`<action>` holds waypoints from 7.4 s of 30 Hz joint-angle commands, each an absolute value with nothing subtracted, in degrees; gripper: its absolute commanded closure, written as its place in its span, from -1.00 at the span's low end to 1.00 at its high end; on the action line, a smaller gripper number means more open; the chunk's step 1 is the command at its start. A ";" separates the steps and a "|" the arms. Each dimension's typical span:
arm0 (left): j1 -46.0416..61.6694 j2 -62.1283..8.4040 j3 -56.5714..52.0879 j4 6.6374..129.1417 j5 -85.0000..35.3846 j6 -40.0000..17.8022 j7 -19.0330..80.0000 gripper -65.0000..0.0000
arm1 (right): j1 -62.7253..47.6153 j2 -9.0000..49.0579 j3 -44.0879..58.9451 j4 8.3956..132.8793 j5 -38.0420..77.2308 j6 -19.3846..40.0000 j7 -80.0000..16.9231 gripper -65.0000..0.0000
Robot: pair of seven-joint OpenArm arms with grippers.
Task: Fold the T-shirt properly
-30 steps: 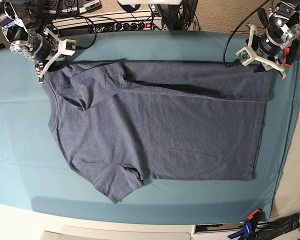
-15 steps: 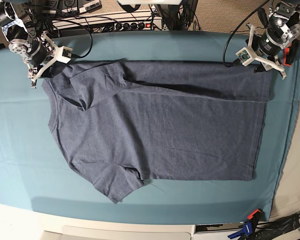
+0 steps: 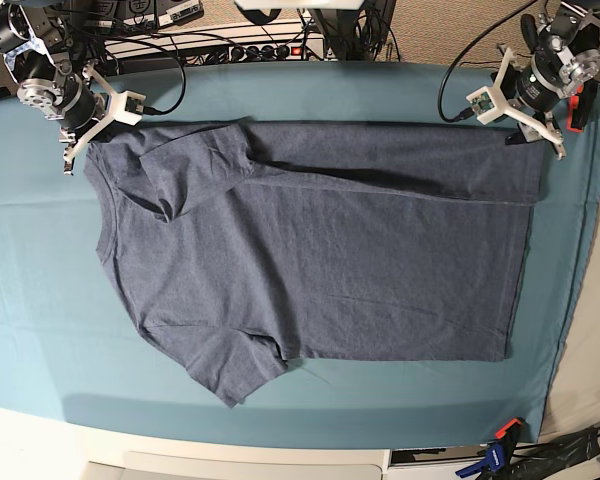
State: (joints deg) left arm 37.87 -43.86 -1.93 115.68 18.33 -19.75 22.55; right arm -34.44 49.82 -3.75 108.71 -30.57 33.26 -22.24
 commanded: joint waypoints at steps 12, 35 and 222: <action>33.12 -44.95 -2.39 104.36 24.43 -19.38 17.91 0.13 | -34.11 50.94 -3.05 109.38 -30.87 32.69 -20.78 1.00; 32.38 -46.98 -2.37 104.20 17.74 -15.18 18.35 1.00 | -34.13 50.96 -3.05 109.40 -26.30 32.69 -23.75 1.00; -37.21 -31.14 -2.44 44.73 -34.76 -20.69 34.30 0.17 | 29.36 14.76 4.56 63.61 2.13 16.99 -32.34 0.22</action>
State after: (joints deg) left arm -35.48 -30.13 -2.11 43.75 -34.22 -20.49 35.11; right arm 27.57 14.13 4.40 62.81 1.74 17.19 -33.69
